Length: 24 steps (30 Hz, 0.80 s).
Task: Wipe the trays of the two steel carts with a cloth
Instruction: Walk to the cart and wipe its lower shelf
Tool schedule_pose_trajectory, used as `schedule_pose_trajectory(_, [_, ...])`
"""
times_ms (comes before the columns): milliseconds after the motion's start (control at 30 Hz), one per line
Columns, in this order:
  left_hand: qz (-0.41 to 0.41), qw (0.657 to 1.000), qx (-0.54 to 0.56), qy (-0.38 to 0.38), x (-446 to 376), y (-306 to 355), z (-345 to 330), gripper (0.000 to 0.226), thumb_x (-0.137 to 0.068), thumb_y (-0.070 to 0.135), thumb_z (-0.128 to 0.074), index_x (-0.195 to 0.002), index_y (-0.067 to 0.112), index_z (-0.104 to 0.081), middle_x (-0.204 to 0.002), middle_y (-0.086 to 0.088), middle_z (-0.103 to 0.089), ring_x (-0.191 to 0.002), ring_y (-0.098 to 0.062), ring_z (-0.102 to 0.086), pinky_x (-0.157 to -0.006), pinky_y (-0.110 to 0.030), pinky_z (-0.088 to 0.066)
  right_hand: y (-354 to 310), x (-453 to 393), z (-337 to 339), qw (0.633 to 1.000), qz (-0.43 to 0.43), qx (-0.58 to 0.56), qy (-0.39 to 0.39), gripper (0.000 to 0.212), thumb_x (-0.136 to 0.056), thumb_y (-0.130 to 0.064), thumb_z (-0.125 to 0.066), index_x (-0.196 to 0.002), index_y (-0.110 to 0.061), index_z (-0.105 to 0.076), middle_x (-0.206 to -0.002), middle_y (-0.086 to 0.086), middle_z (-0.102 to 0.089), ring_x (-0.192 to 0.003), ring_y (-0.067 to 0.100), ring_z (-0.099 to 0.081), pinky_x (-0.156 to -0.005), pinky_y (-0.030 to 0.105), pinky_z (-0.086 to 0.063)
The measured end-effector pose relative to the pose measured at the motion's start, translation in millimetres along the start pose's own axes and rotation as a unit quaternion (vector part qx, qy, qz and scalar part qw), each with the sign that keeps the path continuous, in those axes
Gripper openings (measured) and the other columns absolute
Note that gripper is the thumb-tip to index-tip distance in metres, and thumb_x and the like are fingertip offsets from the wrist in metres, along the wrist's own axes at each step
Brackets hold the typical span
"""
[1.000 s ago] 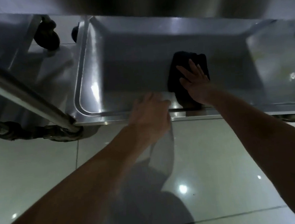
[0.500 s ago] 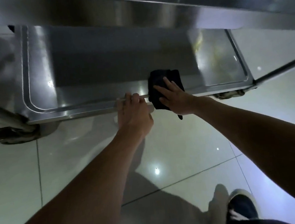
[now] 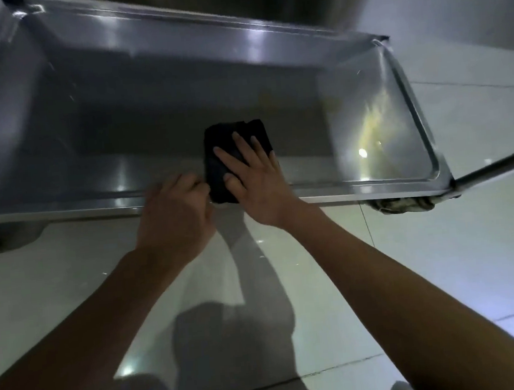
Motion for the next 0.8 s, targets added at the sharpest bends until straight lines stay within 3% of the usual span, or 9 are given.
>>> schedule_pose_trajectory(100, [0.009, 1.000, -0.005, 0.003, -10, 24, -8, 0.008, -0.084, 0.012, -0.061, -0.081, 0.012, -0.068, -0.084, -0.008, -0.064, -0.082, -0.030, -0.058, -0.074, -0.041, -0.044, 20, 2, 1, 1.000, 0.020, -0.003, 0.015, 0.053, -0.105, -0.034, -0.035, -0.156, -0.038, -0.022, -0.167, 0.001, -0.007, -0.153, 0.029, -0.002, -0.120, 0.052, -0.007])
schedule_pose_trajectory(233, [0.061, 0.998, -0.002, -0.026, -15, 49, -26, 0.028, -0.087, 0.028, -0.046, -0.095, 0.018, -0.071, -0.104, -0.002, -0.066, -0.101, -0.028, -0.057, -0.087, -0.042, -0.046, 64, 14, 13, 1.000, 0.004, -0.001, 0.022, 0.053, -0.105, -0.033, -0.033, -0.156, -0.040, -0.021, -0.167, 0.000, -0.006, -0.153, 0.028, 0.000, -0.121, 0.051, -0.006])
schedule_pose_trajectory(367, [0.059, 0.998, 0.005, -0.021, -27, 84, -34, 0.030, -0.083, 0.033, -0.047, -0.094, 0.019, -0.071, -0.106, -0.001, -0.067, -0.101, -0.028, -0.057, -0.086, -0.043, -0.044, 121, 38, 32, 0.999, -0.028, 0.009, 0.039, 0.053, -0.104, -0.032, -0.034, -0.156, -0.038, -0.022, -0.167, 0.001, -0.009, -0.153, 0.029, -0.003, -0.121, 0.049, -0.012])
schedule_pose_trajectory(633, [-0.071, 0.995, 0.067, -0.030, -68, 227, -70, 0.026, -0.081, 0.029, -0.063, -0.100, 0.015, -0.074, -0.112, -0.005, -0.065, -0.105, -0.032, -0.060, -0.085, -0.045, -0.050, 249, 99, 74, 0.988, -0.142, 0.000, 0.067, 0.053, -0.105, -0.028, -0.032, -0.157, -0.034, -0.022, -0.167, 0.005, -0.009, -0.153, 0.030, -0.003, -0.122, 0.051, -0.011])
schedule_pose_trajectory(800, [-0.090, 0.993, 0.035, -0.062, -81, 261, -87, 0.027, -0.083, 0.026, -0.053, -0.096, 0.009, -0.070, -0.100, -0.011, -0.060, -0.097, -0.035, -0.056, -0.083, -0.047, -0.046, 303, 121, 93, 0.974, -0.206, 0.007, 0.091, 0.054, -0.105, -0.026, -0.030, -0.158, -0.031, -0.022, -0.167, 0.006, -0.008, -0.153, 0.031, -0.003, -0.123, 0.050, -0.007])
Point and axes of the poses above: each hand's wrist, its own x-axis away from the middle knuckle, its own z-axis out of the back of the hand, y = z × x, the point moved 5 cm from there along -x, towards the middle knuckle
